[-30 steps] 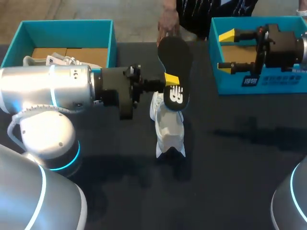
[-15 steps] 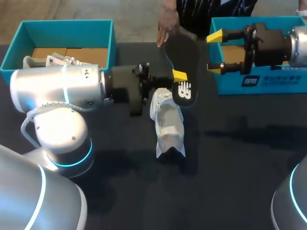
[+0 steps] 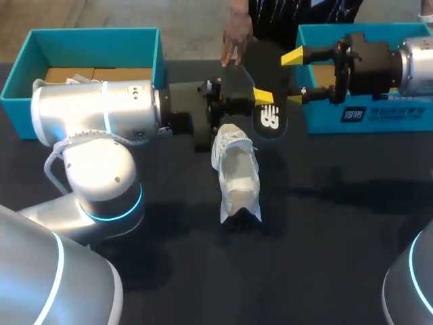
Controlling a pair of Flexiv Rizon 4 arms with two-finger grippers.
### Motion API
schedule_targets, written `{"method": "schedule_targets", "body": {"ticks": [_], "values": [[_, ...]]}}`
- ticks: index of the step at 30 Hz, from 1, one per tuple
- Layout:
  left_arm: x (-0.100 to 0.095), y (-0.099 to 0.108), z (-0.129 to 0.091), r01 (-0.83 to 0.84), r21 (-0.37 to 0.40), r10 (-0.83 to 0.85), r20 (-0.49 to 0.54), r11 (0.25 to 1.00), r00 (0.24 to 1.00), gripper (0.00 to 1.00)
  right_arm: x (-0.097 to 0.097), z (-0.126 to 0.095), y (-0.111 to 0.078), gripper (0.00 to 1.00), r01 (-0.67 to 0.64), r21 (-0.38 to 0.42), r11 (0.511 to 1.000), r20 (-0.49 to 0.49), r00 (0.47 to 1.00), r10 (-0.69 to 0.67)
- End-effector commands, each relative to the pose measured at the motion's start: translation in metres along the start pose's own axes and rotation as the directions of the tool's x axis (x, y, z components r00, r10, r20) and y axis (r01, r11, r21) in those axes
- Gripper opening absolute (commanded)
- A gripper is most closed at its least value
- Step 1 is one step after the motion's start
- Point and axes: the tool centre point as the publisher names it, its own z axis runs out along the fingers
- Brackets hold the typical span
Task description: Take the shoe out of the shoebox, open the shoe tongue, remove and reinsert the insole, then place the shoe into the shoebox
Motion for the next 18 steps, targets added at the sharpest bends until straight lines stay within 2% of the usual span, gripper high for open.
{"method": "schedule_targets", "body": {"ticks": [1, 4, 8, 10, 12, 18], "values": [[0.0015, -0.0013, 0.0096, -0.002, -0.004, 0.002, 0.009, 1.000, 1.000, 0.00, -0.0026, 0.0085, 0.0040, 0.49, 0.000, 0.002, 1.000, -0.003, 1.000, 0.000], [0.0015, -0.0022, 0.0120, -0.002, -0.001, 0.002, 0.013, 1.000, 1.000, 0.00, -0.0034, 0.0089, 0.0042, 0.44, 0.000, 0.002, 1.000, -0.008, 1.000, 0.000], [0.0003, -0.0025, 0.0135, -0.002, -0.003, 0.002, 0.019, 1.000, 1.000, 0.00, -0.0048, 0.0084, 0.0042, 0.30, 0.000, -0.003, 1.000, -0.011, 1.000, 0.000], [-0.0004, -0.0025, 0.0136, -0.003, -0.004, 0.003, 0.020, 1.000, 1.000, 0.00, -0.0054, 0.0080, 0.0043, 0.20, -0.001, -0.005, 1.000, -0.010, 1.000, 0.000], [-0.0008, -0.0026, 0.0135, -0.004, -0.003, 0.004, 0.021, 1.000, 1.000, 0.00, -0.0057, 0.0079, 0.0044, 0.00, 0.000, -0.007, 1.000, -0.008, 1.000, 0.000], [0.0002, -0.0039, 0.0119, -0.009, 0.000, 0.009, 0.014, 1.000, 1.000, 0.00, -0.0071, 0.0078, 0.0062, 0.00, 0.006, -0.009, 1.000, 0.004, 1.000, -0.006]]}}
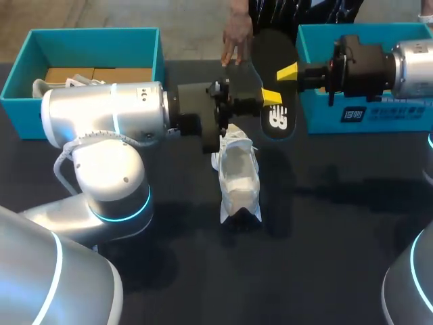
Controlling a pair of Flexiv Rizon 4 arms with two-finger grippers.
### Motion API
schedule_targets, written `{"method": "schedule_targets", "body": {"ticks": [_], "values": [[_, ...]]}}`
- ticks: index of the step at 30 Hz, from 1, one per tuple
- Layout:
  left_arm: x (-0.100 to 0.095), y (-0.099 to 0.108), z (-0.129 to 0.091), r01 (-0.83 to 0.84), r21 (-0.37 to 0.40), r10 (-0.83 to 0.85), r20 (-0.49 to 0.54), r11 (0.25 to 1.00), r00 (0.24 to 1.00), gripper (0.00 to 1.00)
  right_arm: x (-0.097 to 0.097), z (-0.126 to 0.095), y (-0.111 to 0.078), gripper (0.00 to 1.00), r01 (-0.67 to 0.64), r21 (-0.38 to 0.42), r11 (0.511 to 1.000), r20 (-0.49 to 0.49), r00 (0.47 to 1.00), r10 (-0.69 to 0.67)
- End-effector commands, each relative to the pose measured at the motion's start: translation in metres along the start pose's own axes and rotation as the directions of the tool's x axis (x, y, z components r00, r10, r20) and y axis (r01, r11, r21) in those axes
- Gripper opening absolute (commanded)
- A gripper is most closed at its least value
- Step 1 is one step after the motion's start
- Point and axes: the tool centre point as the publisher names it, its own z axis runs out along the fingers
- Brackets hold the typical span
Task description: Take the shoe out of the shoebox, open the shoe tongue, remove and reinsert the insole, then place the shoe into the shoebox
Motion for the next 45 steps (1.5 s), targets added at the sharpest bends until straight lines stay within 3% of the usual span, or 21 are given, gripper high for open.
{"method": "schedule_targets", "body": {"ticks": [1, 2, 3, 4, 5, 15, 27, 39, 45], "values": [[0.001, -0.002, 0.001, -0.005, 0.000, 0.005, -0.005, 1.000, 1.000, 0.00, 0.000, 0.002, 0.001, 0.00, 0.001, 0.001, 1.000, 0.006, 1.000, -0.001], [0.001, -0.002, 0.000, -0.006, 0.000, 0.006, -0.006, 1.000, 1.000, 0.00, -0.001, 0.002, 0.001, 0.00, 0.002, 0.001, 1.000, 0.005, 1.000, -0.002], [0.000, -0.002, 0.000, -0.007, -0.001, 0.007, -0.006, 1.000, 1.000, 0.28, -0.001, 0.002, 0.002, 0.00, 0.002, 0.001, 1.000, 0.004, 1.000, -0.002], [0.000, -0.002, -0.001, -0.009, -0.002, 0.008, -0.008, 1.000, 1.000, 0.49, -0.001, 0.002, 0.002, 0.00, 0.002, 0.002, 1.000, 0.004, 1.000, -0.002], [0.000, -0.002, -0.002, -0.011, -0.004, 0.011, -0.010, 1.000, 1.000, 1.00, -0.001, 0.001, 0.003, 0.00, 0.002, 0.002, 1.000, 0.003, 1.000, -0.002], [-0.004, 0.001, -0.023, -0.014, 0.024, 0.016, -0.082, 1.000, 0.997, 1.00, -0.012, -0.005, 0.006, 0.00, -0.021, -0.007, 1.000, 0.013, 1.000, 0.021], [-0.004, 0.014, -0.056, 0.026, 0.078, -0.002, -0.298, 0.997, 0.955, 1.00, -0.021, -0.007, 0.006, 0.00, -0.043, -0.003, 0.999, 0.019, 0.999, 0.043], [-0.025, 0.034, -0.065, 0.075, 0.153, 0.024, -0.560, 0.985, 0.828, 1.00, -0.028, -0.003, 0.003, 0.00, -0.057, 0.011, 0.998, 0.034, 0.998, 0.056], [-0.031, 0.040, -0.065, 0.137, 0.135, -0.014, -0.660, 0.981, 0.751, 1.00, -0.032, 0.000, 0.001, 0.00, -0.060, 0.020, 0.998, 0.040, 0.997, 0.059]]}}
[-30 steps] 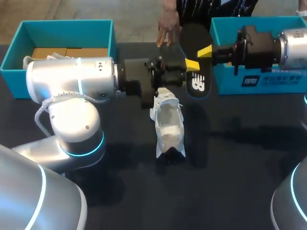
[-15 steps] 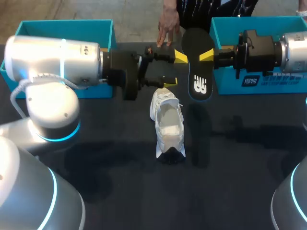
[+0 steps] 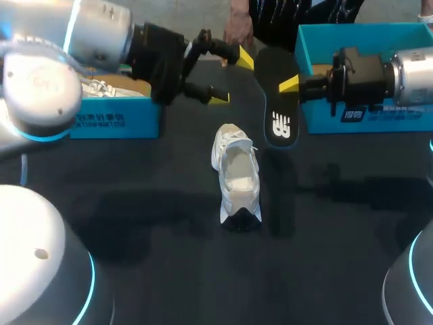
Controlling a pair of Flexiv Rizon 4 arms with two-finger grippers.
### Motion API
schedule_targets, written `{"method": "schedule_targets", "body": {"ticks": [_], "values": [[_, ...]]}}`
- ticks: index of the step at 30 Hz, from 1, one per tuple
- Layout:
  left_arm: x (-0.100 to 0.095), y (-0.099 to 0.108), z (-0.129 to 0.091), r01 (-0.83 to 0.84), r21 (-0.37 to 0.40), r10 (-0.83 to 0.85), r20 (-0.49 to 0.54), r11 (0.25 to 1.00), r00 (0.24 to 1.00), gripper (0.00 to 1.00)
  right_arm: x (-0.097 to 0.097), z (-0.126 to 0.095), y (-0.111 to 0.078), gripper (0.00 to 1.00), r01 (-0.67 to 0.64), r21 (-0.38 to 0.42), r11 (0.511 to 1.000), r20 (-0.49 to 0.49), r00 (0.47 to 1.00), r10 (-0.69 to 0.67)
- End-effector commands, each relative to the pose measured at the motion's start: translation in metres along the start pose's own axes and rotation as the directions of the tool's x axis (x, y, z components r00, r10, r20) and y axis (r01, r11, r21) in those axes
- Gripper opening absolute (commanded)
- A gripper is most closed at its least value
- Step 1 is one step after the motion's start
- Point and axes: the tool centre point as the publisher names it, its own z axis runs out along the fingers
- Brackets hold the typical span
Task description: Take the shoe out of the shoebox, open the shoe tongue, remove and reinsert the insole, then place the shoe into the shoebox
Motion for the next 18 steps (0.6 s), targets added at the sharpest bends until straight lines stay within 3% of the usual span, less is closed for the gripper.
{"method": "schedule_targets", "body": {"ticks": [1, 18], "values": [[-0.010, 0.008, -0.002, 0.034, 0.033, -0.023, -0.282, 0.999, 0.959, 1.00, -0.003, 0.004, 0.001, 0.00, -0.002, 0.007, 1.000, 0.004, 1.000, 0.002], [-0.034, 0.019, 0.001, 0.068, 0.056, -0.030, -0.509, 0.996, 0.860, 1.00, -0.011, 0.013, 0.000, 0.00, -0.009, 0.032, 0.999, 0.004, 1.000, 0.009]]}}
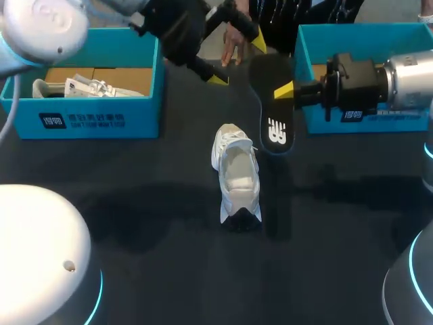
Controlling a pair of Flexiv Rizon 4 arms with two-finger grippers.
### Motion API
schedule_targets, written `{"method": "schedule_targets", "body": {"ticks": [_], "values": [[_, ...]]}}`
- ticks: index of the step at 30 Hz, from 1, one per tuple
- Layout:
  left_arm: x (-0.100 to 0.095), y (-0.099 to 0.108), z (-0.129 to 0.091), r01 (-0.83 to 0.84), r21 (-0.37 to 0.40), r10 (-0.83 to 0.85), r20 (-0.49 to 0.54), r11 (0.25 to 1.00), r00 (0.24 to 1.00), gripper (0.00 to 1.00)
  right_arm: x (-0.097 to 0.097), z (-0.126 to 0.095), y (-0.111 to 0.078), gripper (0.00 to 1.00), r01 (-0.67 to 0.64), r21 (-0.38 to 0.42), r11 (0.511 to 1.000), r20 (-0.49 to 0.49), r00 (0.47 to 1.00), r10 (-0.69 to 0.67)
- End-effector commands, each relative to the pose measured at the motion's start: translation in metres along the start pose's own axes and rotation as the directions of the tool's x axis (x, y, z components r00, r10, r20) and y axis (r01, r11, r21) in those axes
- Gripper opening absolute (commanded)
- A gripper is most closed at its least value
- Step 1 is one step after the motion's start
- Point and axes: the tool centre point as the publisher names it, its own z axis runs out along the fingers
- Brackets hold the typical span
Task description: Take the shoe out of the shoebox, open the shoe tongue, remove and reinsert the insole, then place the shoe into the shoebox
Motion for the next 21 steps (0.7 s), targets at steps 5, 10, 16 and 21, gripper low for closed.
{"method": "schedule_targets", "body": {"ticks": [5, 10, 16, 21], "values": [[-0.016, 0.010, 0.000, -0.004, 0.018, 0.009, -0.304, 1.000, 0.953, 1.00, -0.003, 0.005, 0.004, 0.00, 0.000, 0.010, 1.000, 0.008, 1.000, 0.000], [-0.024, 0.015, 0.002, -0.017, 0.016, 0.022, -0.357, 1.000, 0.934, 1.00, -0.005, 0.006, 0.005, 0.00, -0.001, 0.013, 1.000, 0.015, 1.000, 0.001], [-0.031, 0.013, 0.002, -0.036, 0.037, 0.049, -0.440, 0.999, 0.897, 1.00, -0.007, 0.008, 0.005, 0.00, -0.007, 0.021, 1.000, 0.028, 1.000, 0.006], [-0.036, 0.013, 0.005, -0.041, 0.047, 0.058, -0.455, 0.998, 0.889, 1.00, -0.009, 0.009, 0.005, 0.00, -0.012, 0.023, 1.000, 0.029, 1.000, 0.011]]}}
